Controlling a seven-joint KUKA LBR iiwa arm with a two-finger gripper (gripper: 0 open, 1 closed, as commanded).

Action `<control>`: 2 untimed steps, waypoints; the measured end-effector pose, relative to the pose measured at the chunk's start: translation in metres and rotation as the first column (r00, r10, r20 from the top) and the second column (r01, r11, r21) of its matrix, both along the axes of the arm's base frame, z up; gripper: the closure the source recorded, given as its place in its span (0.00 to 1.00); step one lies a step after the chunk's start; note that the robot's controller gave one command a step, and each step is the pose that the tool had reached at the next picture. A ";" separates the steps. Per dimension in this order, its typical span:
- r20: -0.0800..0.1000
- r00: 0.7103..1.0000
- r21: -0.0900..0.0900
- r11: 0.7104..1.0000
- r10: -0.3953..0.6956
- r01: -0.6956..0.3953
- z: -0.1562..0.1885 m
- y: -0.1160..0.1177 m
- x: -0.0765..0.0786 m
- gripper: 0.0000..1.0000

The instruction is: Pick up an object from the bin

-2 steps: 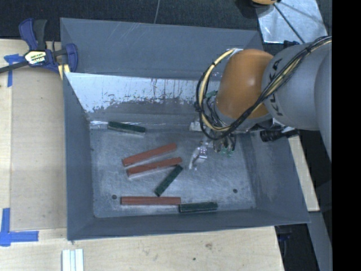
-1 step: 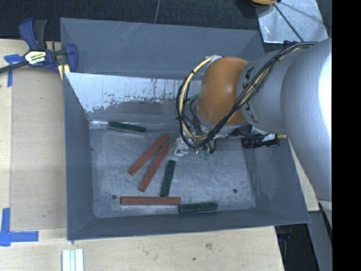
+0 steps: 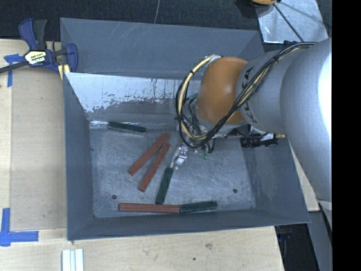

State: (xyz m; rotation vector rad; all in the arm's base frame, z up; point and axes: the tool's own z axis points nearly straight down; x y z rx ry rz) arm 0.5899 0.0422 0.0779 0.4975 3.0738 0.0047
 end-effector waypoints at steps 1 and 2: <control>-0.001 1.000 0.000 1.000 0.001 -0.001 0.000 0.000 0.000 0.00; -0.001 1.000 0.000 1.000 0.002 -0.002 0.000 0.001 0.000 0.00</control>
Offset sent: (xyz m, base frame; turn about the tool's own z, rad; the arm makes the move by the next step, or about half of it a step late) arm 0.0197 0.0811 -0.0079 -0.1190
